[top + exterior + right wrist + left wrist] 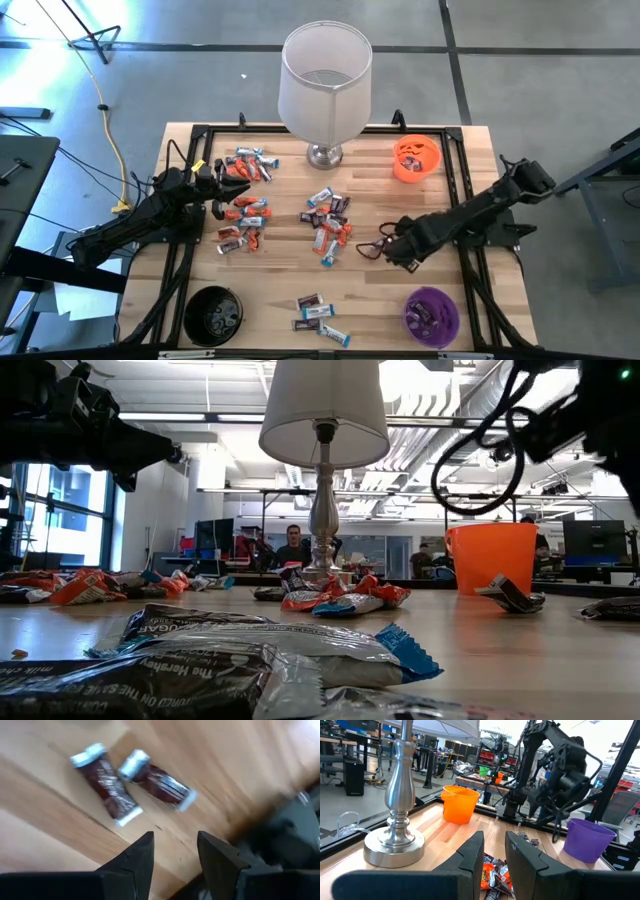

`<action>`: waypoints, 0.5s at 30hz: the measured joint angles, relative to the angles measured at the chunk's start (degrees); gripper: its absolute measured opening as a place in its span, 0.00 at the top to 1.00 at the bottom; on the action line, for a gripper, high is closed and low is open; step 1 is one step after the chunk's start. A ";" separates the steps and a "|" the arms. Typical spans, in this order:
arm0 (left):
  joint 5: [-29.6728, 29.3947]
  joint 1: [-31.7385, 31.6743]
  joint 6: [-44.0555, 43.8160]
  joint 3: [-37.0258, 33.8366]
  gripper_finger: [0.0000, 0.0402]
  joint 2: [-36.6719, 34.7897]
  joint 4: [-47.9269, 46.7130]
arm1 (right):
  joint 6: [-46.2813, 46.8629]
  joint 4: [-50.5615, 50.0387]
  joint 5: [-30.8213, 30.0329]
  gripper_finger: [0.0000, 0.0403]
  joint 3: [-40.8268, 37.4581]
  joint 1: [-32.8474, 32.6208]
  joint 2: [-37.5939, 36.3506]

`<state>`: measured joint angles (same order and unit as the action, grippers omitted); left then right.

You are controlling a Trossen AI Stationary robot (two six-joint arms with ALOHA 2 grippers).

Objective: Sort candy
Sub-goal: Put the brown chocolate bar into the violet bucket

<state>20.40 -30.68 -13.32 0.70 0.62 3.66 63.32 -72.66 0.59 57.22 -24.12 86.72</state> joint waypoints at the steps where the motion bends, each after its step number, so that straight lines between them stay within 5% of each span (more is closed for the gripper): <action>1: 0.00 0.01 0.00 0.00 0.84 0.01 0.00 | -2.78 1.66 0.62 0.64 -0.86 0.49 0.00; 15: 0.00 0.01 0.00 0.01 0.84 0.02 0.02 | -20.84 11.95 1.54 0.64 -8.66 5.14 0.00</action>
<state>20.40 -30.67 -13.32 0.71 0.64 3.68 42.48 -60.71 2.13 48.56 -18.98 86.72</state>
